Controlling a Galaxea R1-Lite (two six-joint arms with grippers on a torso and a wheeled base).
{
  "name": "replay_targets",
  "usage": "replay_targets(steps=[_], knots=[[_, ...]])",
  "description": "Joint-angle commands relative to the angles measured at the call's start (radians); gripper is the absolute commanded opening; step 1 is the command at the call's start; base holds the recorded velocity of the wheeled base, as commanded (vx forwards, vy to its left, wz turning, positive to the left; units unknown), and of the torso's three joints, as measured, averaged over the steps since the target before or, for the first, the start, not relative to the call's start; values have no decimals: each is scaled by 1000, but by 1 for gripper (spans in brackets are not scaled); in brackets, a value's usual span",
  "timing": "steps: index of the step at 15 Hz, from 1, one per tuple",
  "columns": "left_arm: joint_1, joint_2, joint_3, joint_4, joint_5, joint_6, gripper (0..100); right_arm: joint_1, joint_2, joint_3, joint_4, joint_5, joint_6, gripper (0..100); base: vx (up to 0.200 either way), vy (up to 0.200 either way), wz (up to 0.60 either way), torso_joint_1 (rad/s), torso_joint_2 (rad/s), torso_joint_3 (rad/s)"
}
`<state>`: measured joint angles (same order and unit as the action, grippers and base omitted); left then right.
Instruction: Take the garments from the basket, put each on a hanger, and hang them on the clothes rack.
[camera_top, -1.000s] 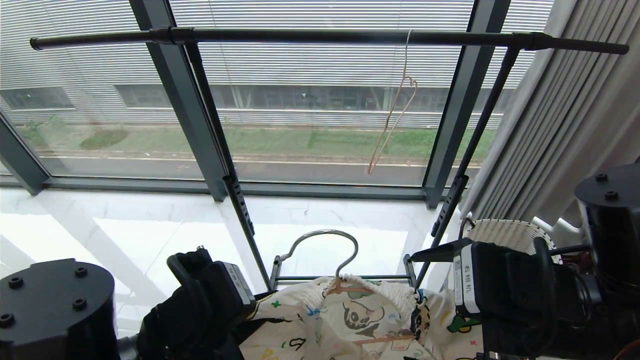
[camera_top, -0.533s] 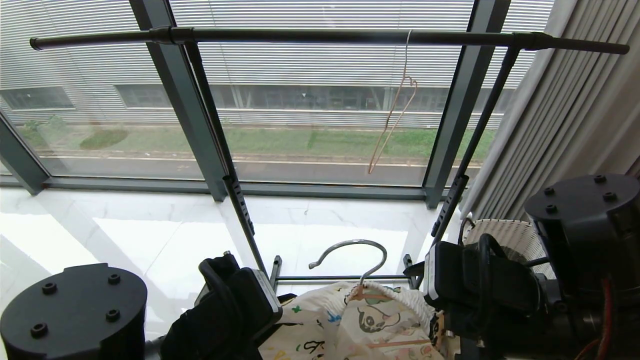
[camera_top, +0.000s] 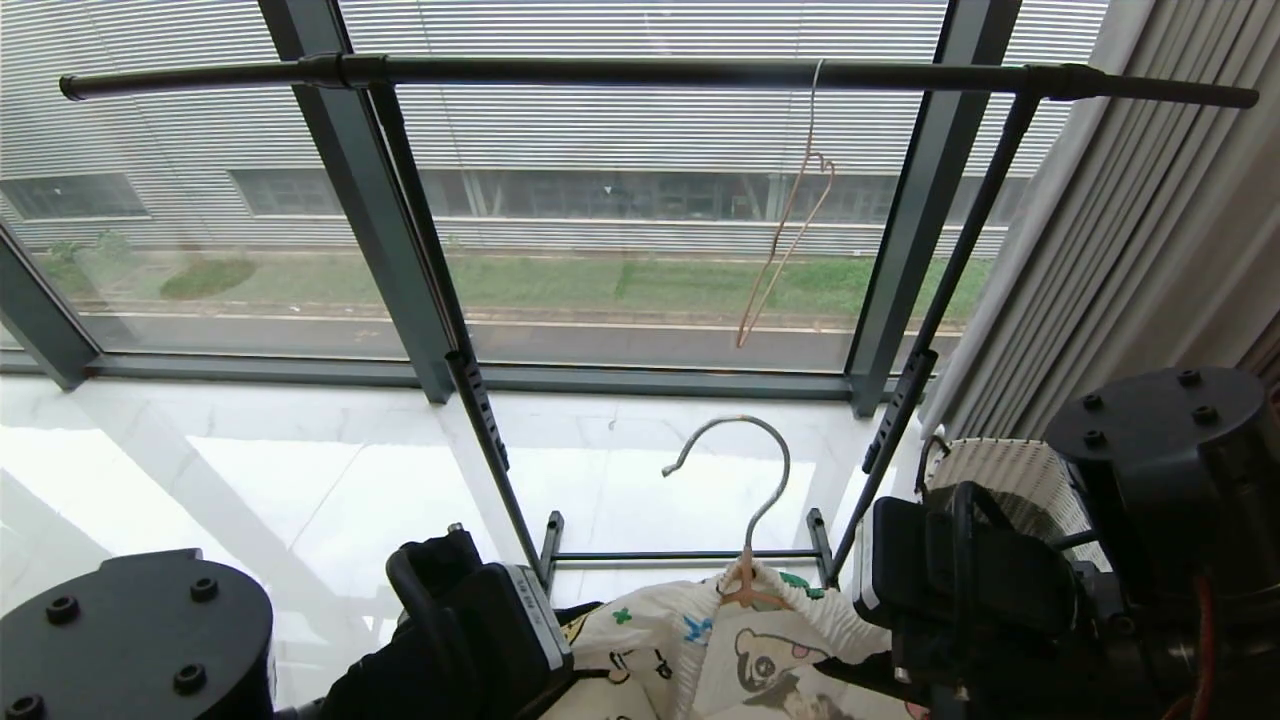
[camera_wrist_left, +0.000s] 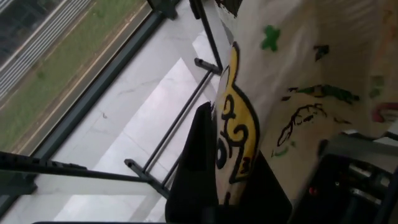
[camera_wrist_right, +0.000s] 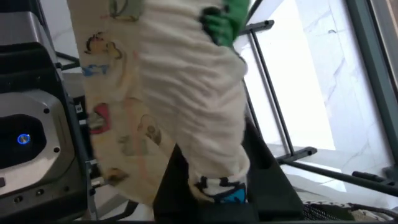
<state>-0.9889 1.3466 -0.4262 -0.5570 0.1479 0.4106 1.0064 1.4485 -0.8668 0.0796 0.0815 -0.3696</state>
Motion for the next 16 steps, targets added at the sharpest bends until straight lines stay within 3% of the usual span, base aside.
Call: replay_targets(steps=[1,10,11,16], knots=[[-4,-4,1,3,-4,2,0,-3,-11,9,-7,-2,3,0,0,0,0,0,0,0],[-2,-3,3,3,-4,20,0,-3,-76,46,-14,-14,1,0,0,0,0,0,0,0],[-2,-3,3,3,-4,19,100,-3,-82,45,-14,-14,1,0,0,0,0,0,0,0],[4,-26,6,3,-1,14,100,-11,-112,46,-23,-103,3,0,0,0,0,0,0,0]])
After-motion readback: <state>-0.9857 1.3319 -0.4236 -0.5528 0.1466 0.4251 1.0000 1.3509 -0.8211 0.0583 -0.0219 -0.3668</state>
